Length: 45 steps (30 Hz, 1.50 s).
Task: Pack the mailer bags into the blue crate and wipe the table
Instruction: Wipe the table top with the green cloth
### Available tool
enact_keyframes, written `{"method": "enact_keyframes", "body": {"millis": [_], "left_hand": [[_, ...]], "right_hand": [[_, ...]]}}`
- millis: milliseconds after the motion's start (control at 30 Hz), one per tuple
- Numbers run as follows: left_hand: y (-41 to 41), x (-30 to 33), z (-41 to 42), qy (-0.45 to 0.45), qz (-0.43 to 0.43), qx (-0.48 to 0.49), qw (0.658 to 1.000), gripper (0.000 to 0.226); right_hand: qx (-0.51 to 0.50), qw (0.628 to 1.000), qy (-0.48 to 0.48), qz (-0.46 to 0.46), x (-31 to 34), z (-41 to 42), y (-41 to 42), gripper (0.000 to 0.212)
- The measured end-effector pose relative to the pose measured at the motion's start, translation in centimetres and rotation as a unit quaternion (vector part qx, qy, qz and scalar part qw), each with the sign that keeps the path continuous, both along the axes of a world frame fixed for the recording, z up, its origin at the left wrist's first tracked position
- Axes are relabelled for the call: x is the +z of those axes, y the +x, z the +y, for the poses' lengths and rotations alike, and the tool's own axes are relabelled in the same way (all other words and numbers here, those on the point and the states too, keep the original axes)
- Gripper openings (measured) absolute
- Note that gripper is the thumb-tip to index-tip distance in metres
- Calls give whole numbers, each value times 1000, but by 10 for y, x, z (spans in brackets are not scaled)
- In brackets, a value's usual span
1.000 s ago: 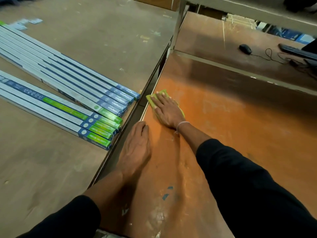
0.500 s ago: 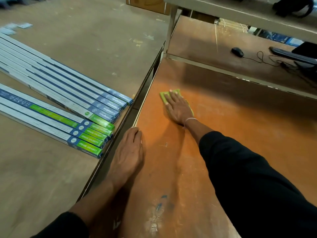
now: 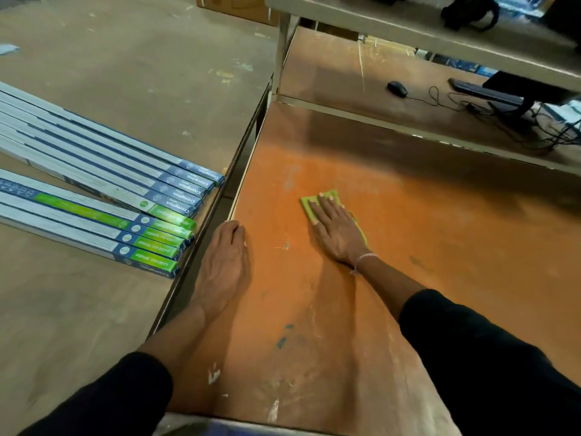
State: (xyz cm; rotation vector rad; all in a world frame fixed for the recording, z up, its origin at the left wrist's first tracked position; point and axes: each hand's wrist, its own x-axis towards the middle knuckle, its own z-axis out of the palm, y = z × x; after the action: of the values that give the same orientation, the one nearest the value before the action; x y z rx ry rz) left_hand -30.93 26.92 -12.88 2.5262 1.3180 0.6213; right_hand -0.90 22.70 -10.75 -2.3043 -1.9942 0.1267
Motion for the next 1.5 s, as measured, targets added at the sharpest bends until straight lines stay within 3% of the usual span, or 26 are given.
{"method": "enact_keyframes", "body": {"millis": [67,167,200,367,433,533,600,633,733,800,867,967,1033,1100,1233,1367,1500], "left_hand": [[0,2,0,25,29,0,999,40],[1,5,-2,36,43,4,998,38],[1,4,-2,38,48,5,998,37],[1,5,-2,38,60,-5,998,35],[1,6,-3,37,58,-8,998,35],[0,8,-6,34,60,-12,998,35],[0,10,-8,31,54,-14,998,35],[1,12,-9,28,53,-15,998,35],[0,12,-10,31,49,-18,998,37],[-2,12,-10,29,46,-20,998,37],[-2,14,-10,26,42,-26,998,37],[-3,19,-14,12,43,-23,999,39],[-4,21,-17,19,47,-28,998,41],[-1,24,-20,27,55,-35,997,43],[14,24,-31,31,44,-55,997,50],[39,21,-63,37,-17,-123,992,40],[71,23,-115,-32,-82,-161,983,35]], "right_hand": [[-62,998,9,-4,-1,-23,5,59],[-232,973,-2,-11,-2,-45,1,65],[-237,971,-6,-17,-2,-51,-11,65],[23,1000,13,8,-3,-101,-75,56],[-4,1000,14,4,-5,-123,-66,55],[-193,981,20,-5,-7,-153,-43,64],[-260,965,24,-9,-7,-165,-50,72],[-240,970,24,-7,-7,-170,-63,72],[-43,999,21,5,-6,-191,-104,60],[48,999,17,11,-1,-210,-111,57],[10,1000,29,5,-4,-225,-97,57],[-183,982,37,7,-6,-243,-71,61],[-243,970,32,10,-7,-247,-74,66],[-176,984,26,7,-8,-250,-89,64],[60,998,10,7,0,-271,-91,59],[24,995,40,86,10,-282,-63,58],[-110,960,154,205,27,-292,-51,47]]}}
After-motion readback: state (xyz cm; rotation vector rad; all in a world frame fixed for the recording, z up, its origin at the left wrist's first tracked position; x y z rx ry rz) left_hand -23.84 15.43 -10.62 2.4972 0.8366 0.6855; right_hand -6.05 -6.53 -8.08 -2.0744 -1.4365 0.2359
